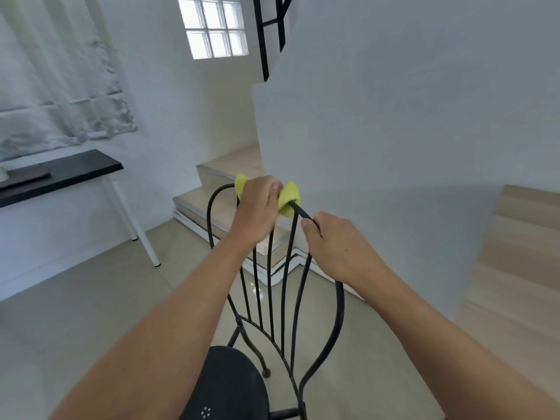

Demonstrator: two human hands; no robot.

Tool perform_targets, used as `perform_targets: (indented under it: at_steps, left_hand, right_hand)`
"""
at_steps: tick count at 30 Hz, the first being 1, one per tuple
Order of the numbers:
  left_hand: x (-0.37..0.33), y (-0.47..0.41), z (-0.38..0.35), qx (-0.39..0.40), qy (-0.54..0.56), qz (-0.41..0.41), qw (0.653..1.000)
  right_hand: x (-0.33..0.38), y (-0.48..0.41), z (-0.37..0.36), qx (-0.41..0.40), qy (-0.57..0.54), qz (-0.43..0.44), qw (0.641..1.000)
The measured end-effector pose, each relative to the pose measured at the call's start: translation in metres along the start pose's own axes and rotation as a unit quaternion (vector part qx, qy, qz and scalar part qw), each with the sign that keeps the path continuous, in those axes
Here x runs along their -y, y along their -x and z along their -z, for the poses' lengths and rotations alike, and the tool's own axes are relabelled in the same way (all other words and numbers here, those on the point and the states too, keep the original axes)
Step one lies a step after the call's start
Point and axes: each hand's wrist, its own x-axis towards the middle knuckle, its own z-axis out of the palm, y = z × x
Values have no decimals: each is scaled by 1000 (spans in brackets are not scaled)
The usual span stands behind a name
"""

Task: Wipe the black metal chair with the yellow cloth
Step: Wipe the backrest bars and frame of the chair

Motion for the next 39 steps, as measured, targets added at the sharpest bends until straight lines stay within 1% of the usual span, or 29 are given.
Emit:
perform_targets:
  at_steps: [2, 3, 4, 6, 7, 10, 12, 14, 15, 17, 18, 21, 23, 26, 28, 29, 31, 32, 33, 34, 37, 38, 39]
  left_hand:
    - [3, 20, -2, 8, 29, -58, 998]
    - [10, 25, 2, 11, 48, -67, 997]
    - [18, 27, 4, 11, 71, -48, 996]
    - [26, 28, 8, 3, 82, 0, 997]
    - [26, 29, 9, -11, 75, 2, 997]
    - [15, 20, 12, -69, 52, -33, 996]
    - [9, 4, 15, -107, 71, 12, 992]
    - [9, -15, 13, -109, 71, 59, 990]
    - [8, -23, 10, -88, 54, 61, 993]
    - [15, -27, -1, -36, 5, 40, 999]
    - [22, -26, -4, -27, -11, 25, 999]
    - [42, -26, -2, -51, -10, -7, 999]
    - [38, -22, -6, -72, -2, -26, 997]
    - [21, -11, -18, -57, -9, -86, 995]
    - [33, -16, -17, -69, -9, -102, 992]
    - [43, -24, -13, -77, -4, -75, 994]
    - [62, -39, -4, -93, -8, 16, 996]
    - [62, -41, -4, -94, -27, 35, 995]
    - [54, -39, -6, -95, -50, 22, 994]
    - [43, -34, -9, -89, -66, -10, 994]
    - [24, -17, -17, -62, -48, -114, 990]
    - [30, -18, -15, -71, -53, -123, 988]
    - [41, -23, -12, -82, -57, -107, 989]
  right_hand:
    - [4, -4, 1, 15, 15, -3, 1000]
    - [5, -6, 1, 19, 22, -5, 1000]
    - [6, -7, 1, 22, 31, -7, 999]
    - [8, -8, 0, 25, 37, -14, 999]
    - [8, -8, 1, 28, 38, -17, 999]
    - [12, -13, 2, 34, 54, -22, 998]
    - [17, -21, 1, 36, 72, -22, 996]
    - [22, -28, -1, 37, 79, -21, 996]
    - [22, -30, -2, 36, 79, -21, 996]
    - [20, -32, -4, 39, 76, -24, 996]
    - [19, -31, -4, 41, 75, -24, 996]
    - [18, -29, -3, 41, 77, -16, 996]
    - [19, -28, -3, 39, 86, -16, 995]
    - [21, -27, -3, 32, 96, -14, 995]
    - [20, -26, -3, 32, 99, -15, 994]
    - [21, -26, -2, 32, 98, -16, 995]
    - [23, -26, -2, 35, 88, -16, 995]
    - [23, -26, -1, 36, 85, -16, 996]
    - [23, -26, 0, 38, 84, -15, 996]
    - [23, -26, 0, 40, 83, -14, 996]
    - [25, -25, 2, 44, 82, -10, 996]
    - [26, -24, 2, 45, 84, -9, 995]
    - [26, -24, 2, 43, 85, -8, 995]
